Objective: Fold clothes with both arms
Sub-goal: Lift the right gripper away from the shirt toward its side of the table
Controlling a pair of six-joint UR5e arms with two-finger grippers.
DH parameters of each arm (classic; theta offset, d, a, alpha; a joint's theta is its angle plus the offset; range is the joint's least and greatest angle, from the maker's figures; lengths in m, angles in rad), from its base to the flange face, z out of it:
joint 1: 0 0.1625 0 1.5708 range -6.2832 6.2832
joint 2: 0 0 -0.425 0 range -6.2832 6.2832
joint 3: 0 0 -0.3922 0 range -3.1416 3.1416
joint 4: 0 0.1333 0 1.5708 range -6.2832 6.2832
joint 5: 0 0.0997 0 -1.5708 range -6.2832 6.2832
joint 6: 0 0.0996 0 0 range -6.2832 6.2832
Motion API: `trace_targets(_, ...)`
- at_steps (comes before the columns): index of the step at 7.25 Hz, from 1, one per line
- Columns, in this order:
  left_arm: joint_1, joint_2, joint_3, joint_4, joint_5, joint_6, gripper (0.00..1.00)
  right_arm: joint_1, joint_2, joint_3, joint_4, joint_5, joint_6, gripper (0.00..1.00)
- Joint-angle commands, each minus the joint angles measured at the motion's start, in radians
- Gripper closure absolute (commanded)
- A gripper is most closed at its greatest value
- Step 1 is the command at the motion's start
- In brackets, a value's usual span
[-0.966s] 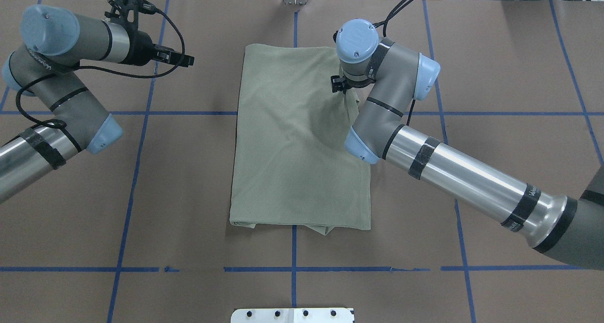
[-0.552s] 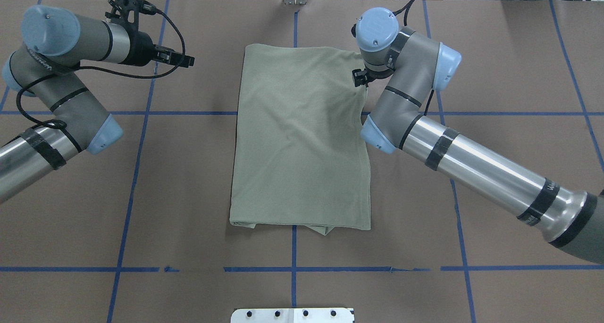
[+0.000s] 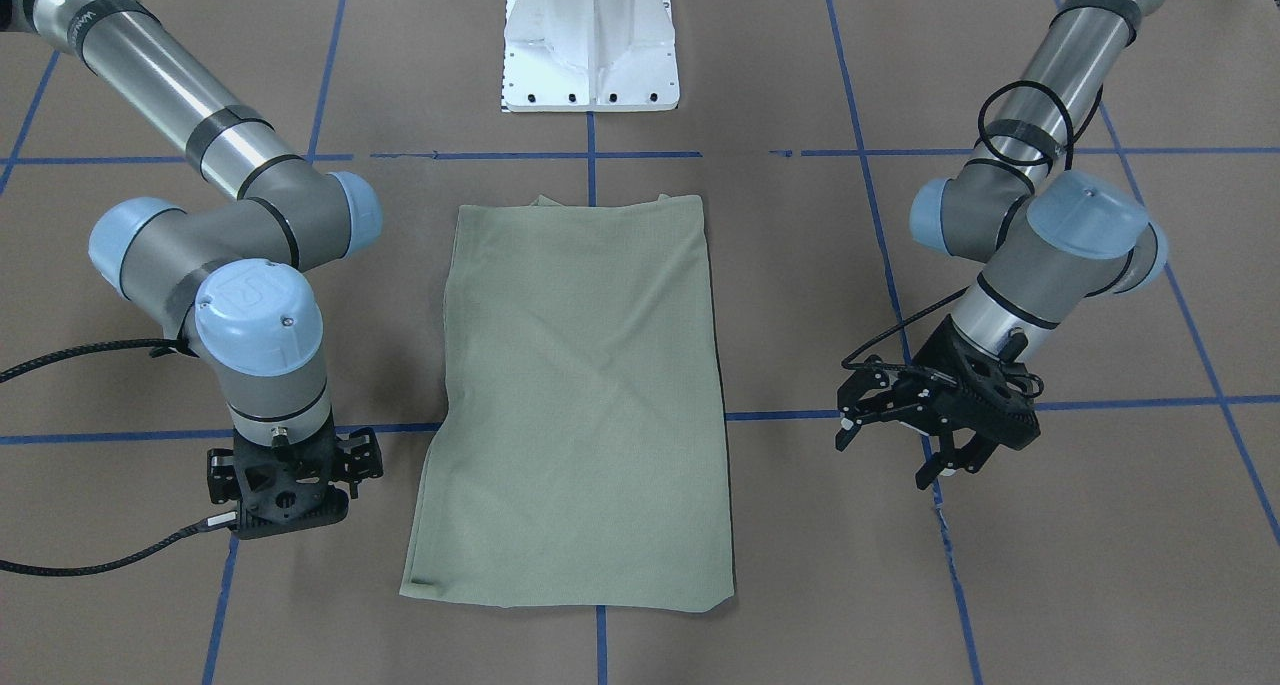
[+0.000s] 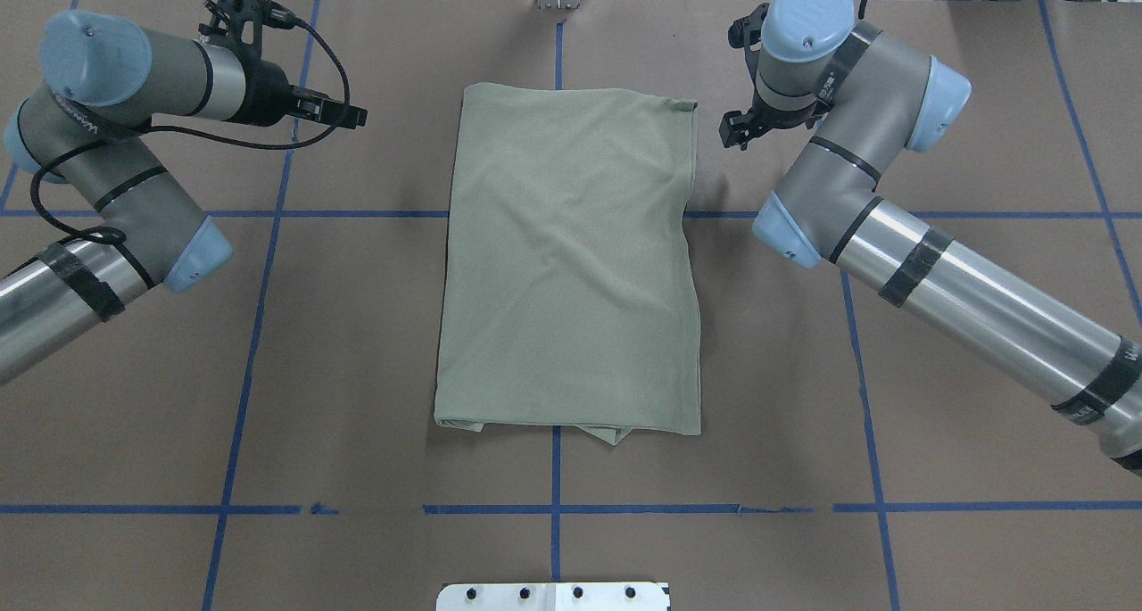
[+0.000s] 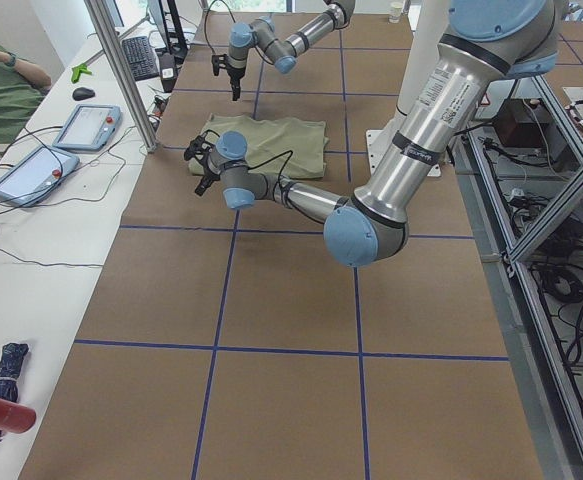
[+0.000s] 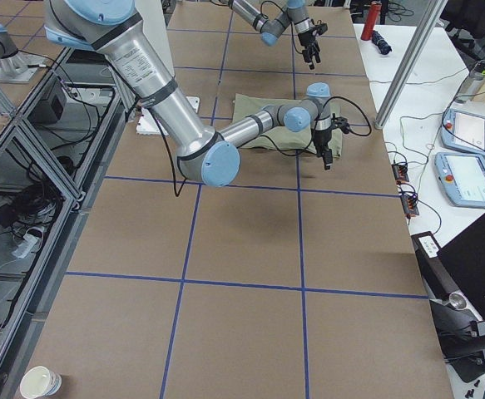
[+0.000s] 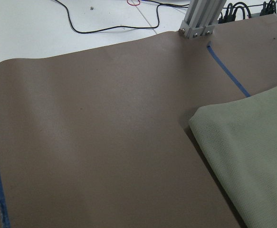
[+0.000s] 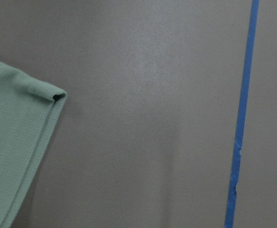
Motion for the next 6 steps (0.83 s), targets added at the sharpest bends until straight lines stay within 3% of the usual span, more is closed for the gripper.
trace_targets(1, 0.002, 0.0, 0.0, 0.002, -0.001, -0.001, 0.0, 0.016, -0.019, 0.067, -0.001, 0.065, 0.021, 0.0)
trace_targets(3, 0.0, 0.008, -0.006, 0.005, -0.016, -0.003, 0.0, 0.018, -0.055, 0.139, -0.001, 0.086, 0.068, 0.0)
trace_targets(6, 0.002, 0.107, -0.14, 0.013, -0.013, -0.109, 0.0, -0.04, -0.275, 0.488, 0.002, 0.087, 0.258, 0.0)
